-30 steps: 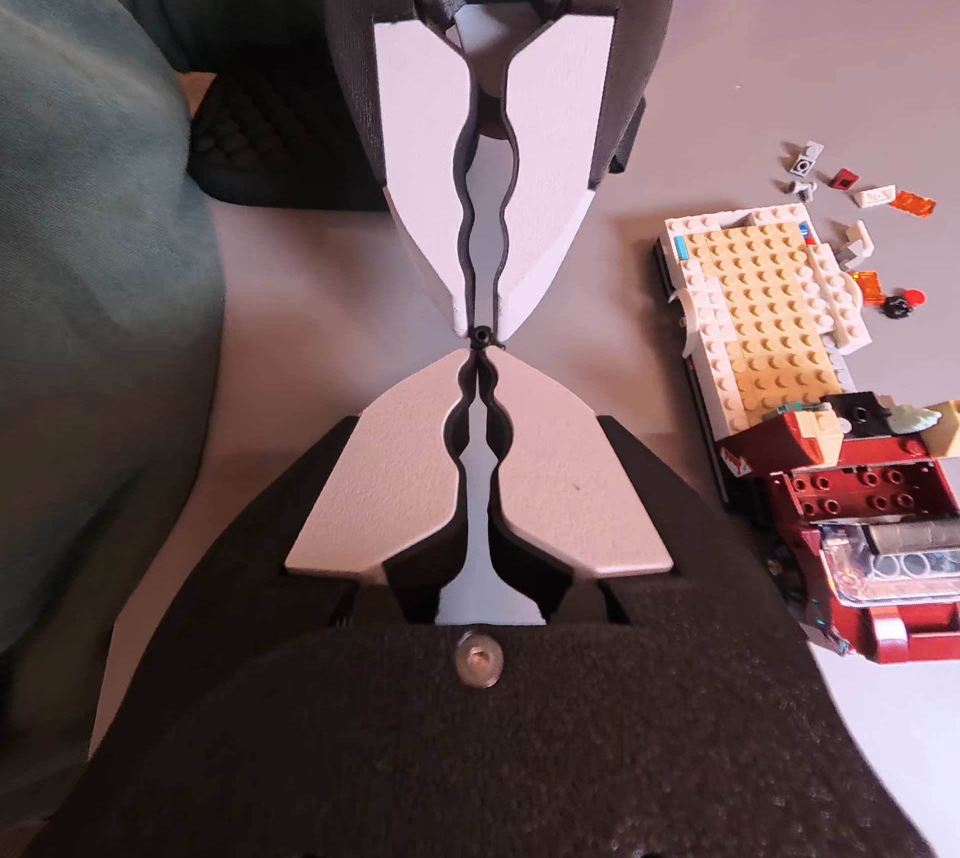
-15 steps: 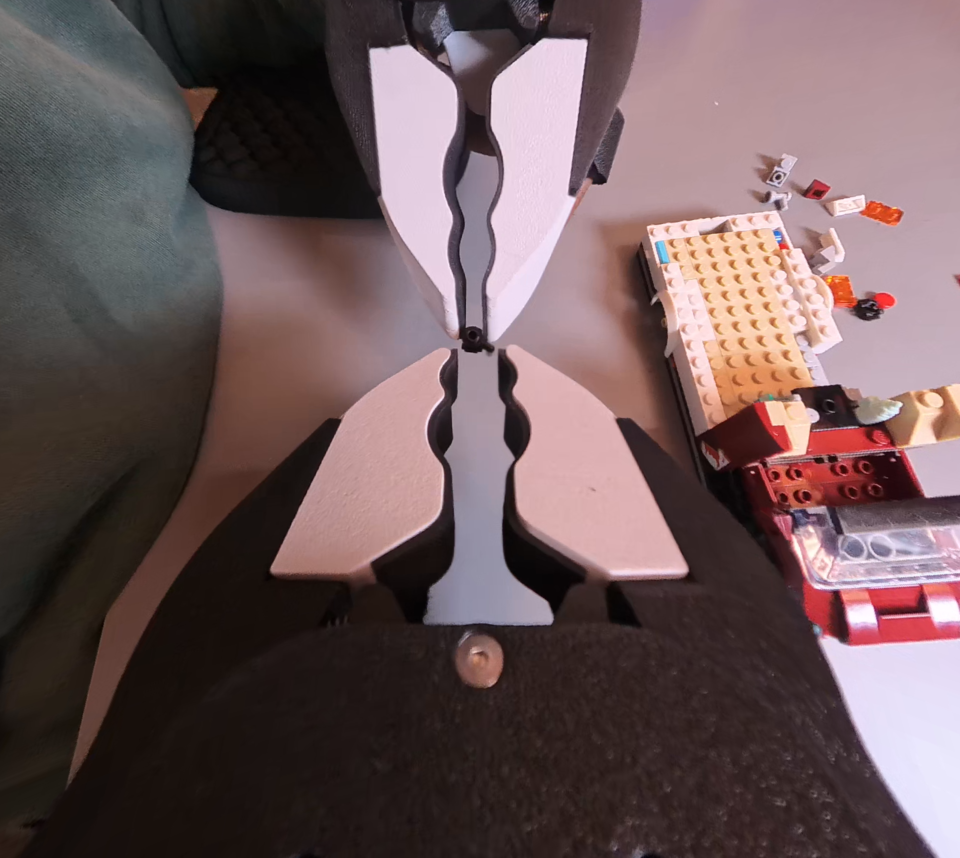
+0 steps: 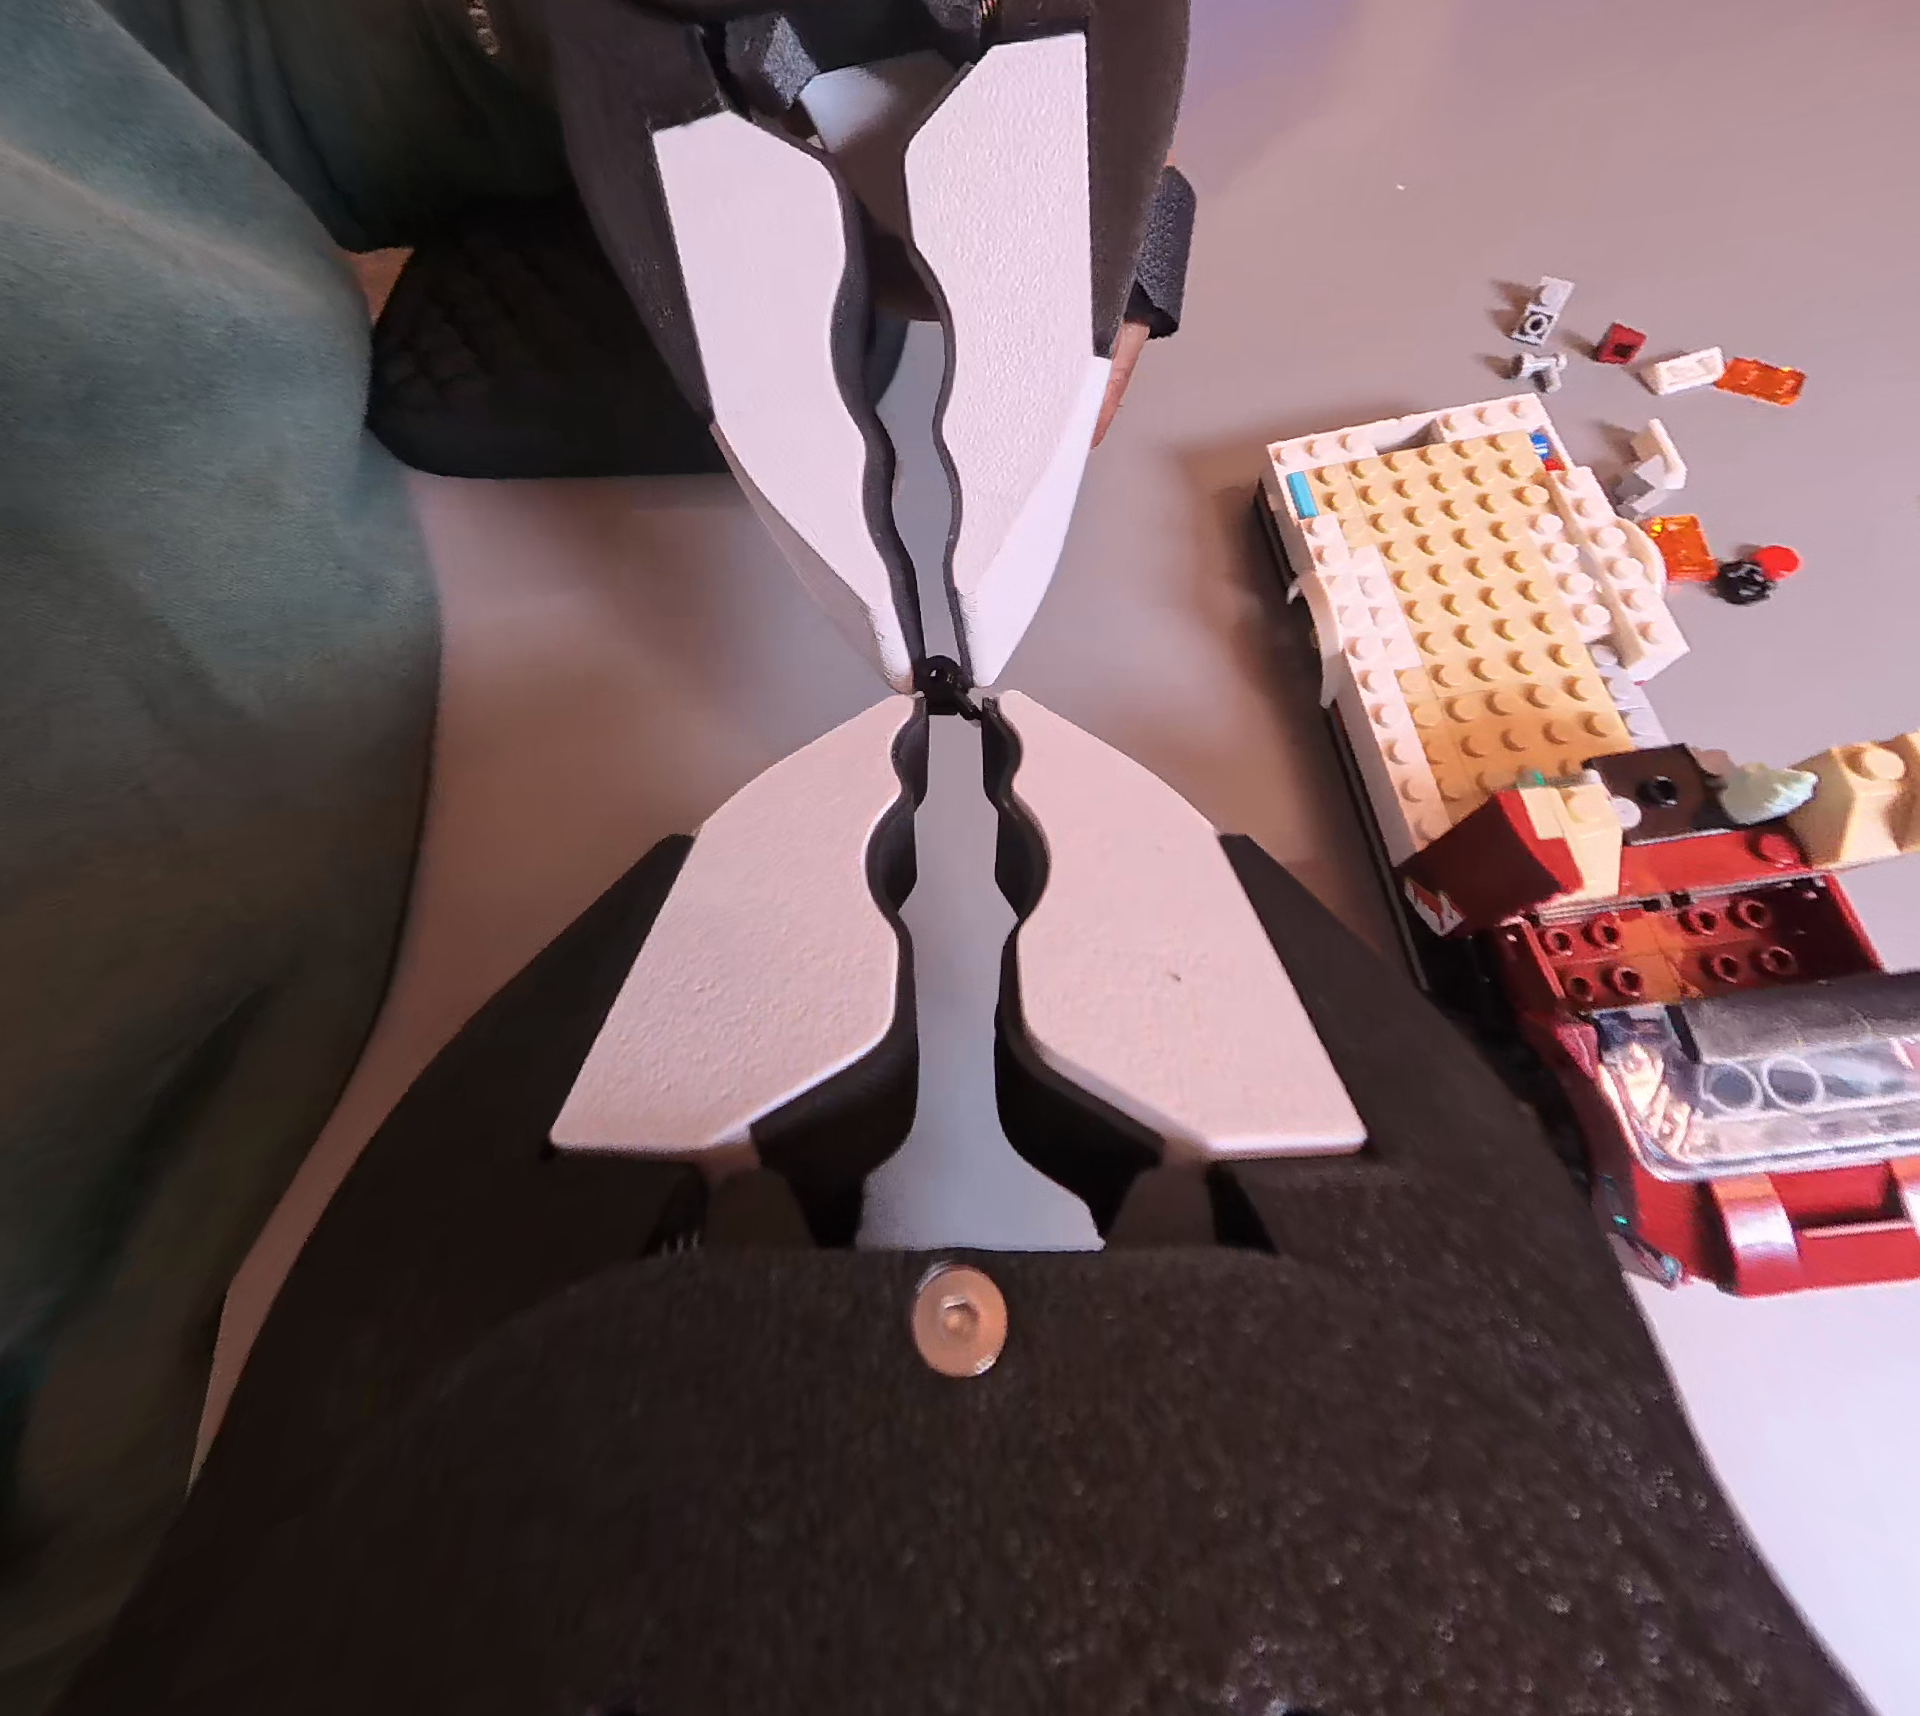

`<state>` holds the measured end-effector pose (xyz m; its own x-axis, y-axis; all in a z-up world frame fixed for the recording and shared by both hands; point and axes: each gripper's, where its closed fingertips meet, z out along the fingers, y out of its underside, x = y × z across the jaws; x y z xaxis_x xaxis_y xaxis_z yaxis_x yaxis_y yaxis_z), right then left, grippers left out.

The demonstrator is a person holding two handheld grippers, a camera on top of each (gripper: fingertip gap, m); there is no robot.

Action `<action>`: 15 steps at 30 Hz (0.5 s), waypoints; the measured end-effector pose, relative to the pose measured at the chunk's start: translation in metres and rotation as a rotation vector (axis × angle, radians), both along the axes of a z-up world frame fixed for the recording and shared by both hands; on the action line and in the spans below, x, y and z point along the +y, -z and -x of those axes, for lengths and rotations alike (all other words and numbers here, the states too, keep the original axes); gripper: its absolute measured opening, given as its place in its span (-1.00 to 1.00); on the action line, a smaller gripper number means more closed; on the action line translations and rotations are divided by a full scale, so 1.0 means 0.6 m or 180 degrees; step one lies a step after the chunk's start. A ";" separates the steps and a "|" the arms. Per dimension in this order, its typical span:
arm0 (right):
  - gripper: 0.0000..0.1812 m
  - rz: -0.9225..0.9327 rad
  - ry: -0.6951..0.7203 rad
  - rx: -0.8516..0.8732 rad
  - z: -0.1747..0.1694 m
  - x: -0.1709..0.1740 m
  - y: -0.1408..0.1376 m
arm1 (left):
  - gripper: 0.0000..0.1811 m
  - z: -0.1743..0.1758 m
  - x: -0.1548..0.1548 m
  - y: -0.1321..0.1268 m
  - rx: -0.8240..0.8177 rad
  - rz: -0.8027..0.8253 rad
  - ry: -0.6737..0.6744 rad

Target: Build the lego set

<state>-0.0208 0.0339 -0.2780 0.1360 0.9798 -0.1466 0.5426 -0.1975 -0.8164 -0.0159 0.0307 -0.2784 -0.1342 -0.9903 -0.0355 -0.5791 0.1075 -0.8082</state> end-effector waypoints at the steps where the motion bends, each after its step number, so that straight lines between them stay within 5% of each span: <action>1: -0.91 -0.0015 0.0028 -0.0031 -0.001 0.002 0.001 | -0.92 0.000 0.002 0.001 0.0003 0.0007 -0.0034; 15: -0.87 -0.0079 0.0085 -0.0090 -0.002 0.005 0.002 | -0.92 0.000 0.013 -0.001 -0.0057 0.0034 -0.0140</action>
<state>-0.0194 0.0367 -0.2791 0.1657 0.9791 -0.1179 0.5603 -0.1919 -0.8058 -0.0161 0.0384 -0.2778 -0.0899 -0.9956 -0.0269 -0.5685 0.0735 -0.8194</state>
